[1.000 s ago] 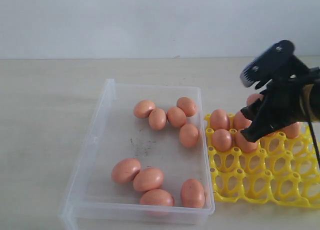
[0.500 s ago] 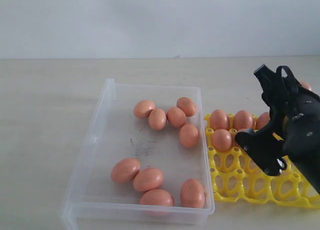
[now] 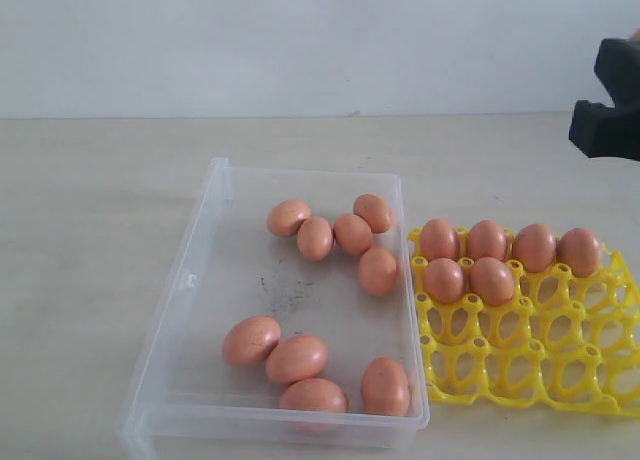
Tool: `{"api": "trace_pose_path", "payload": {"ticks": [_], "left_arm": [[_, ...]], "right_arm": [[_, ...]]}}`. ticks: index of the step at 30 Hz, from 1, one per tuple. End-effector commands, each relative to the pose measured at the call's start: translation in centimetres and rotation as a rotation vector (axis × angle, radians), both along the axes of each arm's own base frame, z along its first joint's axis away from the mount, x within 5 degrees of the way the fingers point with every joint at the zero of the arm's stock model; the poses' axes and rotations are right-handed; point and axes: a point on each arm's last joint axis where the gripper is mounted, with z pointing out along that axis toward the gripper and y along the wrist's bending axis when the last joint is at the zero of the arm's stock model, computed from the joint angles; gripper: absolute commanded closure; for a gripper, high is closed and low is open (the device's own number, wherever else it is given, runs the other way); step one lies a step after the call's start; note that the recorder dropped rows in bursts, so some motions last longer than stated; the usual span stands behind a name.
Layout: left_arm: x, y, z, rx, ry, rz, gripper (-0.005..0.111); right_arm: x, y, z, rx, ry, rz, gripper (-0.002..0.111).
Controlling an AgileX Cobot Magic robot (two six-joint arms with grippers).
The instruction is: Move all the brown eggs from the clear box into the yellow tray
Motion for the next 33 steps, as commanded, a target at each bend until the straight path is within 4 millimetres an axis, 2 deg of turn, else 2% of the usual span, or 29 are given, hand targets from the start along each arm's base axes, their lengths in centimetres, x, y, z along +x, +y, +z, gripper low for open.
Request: {"api": "trace_pose_path", "payload": {"ticks": [1,5,10,13,15,17,19,21,25,28,30,33], "left_arm": [[0.0,0.0,0.1,0.005,-0.005,-0.003,0.103],[0.0,0.0,0.1,0.005,-0.005,-0.003,0.103],[0.0,0.0,0.1,0.005,-0.005,-0.003,0.103],[0.0,0.0,0.1,0.005,-0.005,-0.003,0.103],[0.0,0.0,0.1,0.005,-0.005,-0.003,0.103],[0.0,0.0,0.1,0.005,-0.005,-0.003,0.103],[0.0,0.0,0.1,0.005,-0.005,-0.003,0.103],[0.0,0.0,0.1,0.005,-0.005,-0.003,0.103],[0.0,0.0,0.1,0.005,-0.005,-0.003,0.103],[0.0,0.0,0.1,0.005,-0.005,-0.003,0.103],[0.0,0.0,0.1,0.005,-0.005,-0.003,0.103],[0.0,0.0,0.1,0.005,-0.005,-0.003,0.103]], "right_arm": [[0.8,1.4,-1.7,-0.202,0.060,0.093,0.108],[0.6,2.9,-1.6,-0.538,0.002,0.282,0.108],[0.7,2.8,-1.6,-0.557,-0.003,0.276,0.108],[0.9,2.5,-1.2,-0.671,0.015,0.262,0.108],[0.7,2.9,-1.5,-0.812,0.058,0.379,0.108],[0.6,2.9,-2.3,-0.874,0.113,0.479,0.108],[0.6,2.9,-2.8,-0.792,0.158,0.562,0.108],[0.9,3.0,-2.4,-0.566,0.168,0.565,0.108],[2.1,1.9,-1.6,0.029,0.131,0.414,0.108],[2.4,0.2,-2.5,0.282,0.063,0.322,0.108],[2.3,-0.9,-3.3,0.360,-0.001,0.286,0.108],[1.9,-2.5,-5.9,0.309,0.000,0.196,0.108]]}}
